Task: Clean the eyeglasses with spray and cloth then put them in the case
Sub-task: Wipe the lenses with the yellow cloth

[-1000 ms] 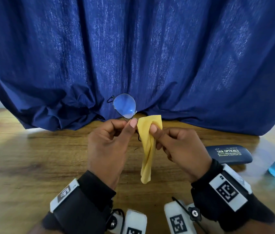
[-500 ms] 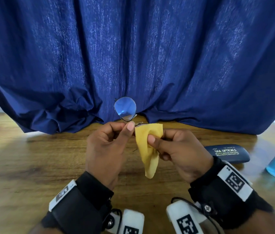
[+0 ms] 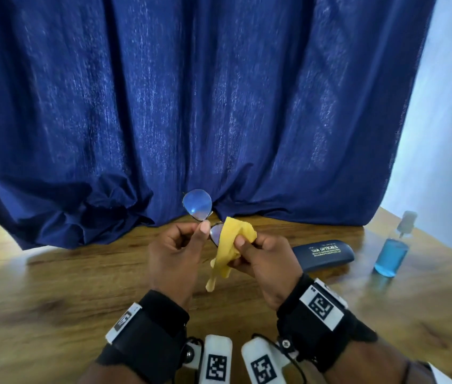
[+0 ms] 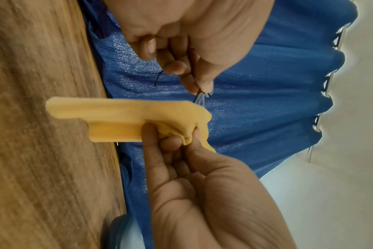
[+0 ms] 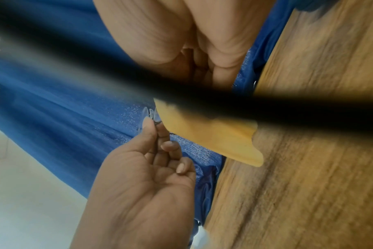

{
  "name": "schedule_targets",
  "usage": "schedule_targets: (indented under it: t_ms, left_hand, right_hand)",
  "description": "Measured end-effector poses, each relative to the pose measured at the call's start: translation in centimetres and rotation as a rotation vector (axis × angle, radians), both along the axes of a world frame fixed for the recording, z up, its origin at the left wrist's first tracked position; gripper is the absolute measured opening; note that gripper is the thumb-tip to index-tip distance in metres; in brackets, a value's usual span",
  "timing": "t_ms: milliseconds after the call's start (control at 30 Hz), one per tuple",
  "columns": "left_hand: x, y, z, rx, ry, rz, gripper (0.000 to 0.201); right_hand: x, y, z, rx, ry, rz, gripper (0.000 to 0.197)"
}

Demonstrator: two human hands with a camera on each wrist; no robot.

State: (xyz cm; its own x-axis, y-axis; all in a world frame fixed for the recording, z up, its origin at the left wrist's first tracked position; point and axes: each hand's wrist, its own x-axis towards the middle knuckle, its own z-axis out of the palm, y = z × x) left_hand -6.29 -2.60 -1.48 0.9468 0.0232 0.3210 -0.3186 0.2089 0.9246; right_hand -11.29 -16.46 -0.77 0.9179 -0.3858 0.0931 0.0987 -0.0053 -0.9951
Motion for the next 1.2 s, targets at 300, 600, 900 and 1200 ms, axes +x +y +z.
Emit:
schedule_targets:
  t_ms: [300, 600, 900, 1200]
  left_hand:
    - [-0.1, -0.3, 0.2, -0.048, 0.016, -0.111, 0.009]
    - [-0.5, -0.2, 0.6, -0.03, -0.026, -0.09, 0.007]
    - [-0.9, -0.9, 0.1, -0.07, 0.056, -0.169, 0.011]
    - [-0.2, -0.3, 0.4, -0.14, 0.086, -0.103, 0.02]
  right_hand:
    - [-1.2, -0.1, 0.6, -0.216, -0.03, -0.015, 0.014]
    - [-2.0, 0.0, 1.5, 0.168, -0.069, -0.068, 0.029]
    - [-4.3, -1.3, 0.9, 0.586, -0.115, 0.047, 0.038]
    - [-8.0, -7.1, 2.6, 0.223, -0.148, -0.186, 0.013]
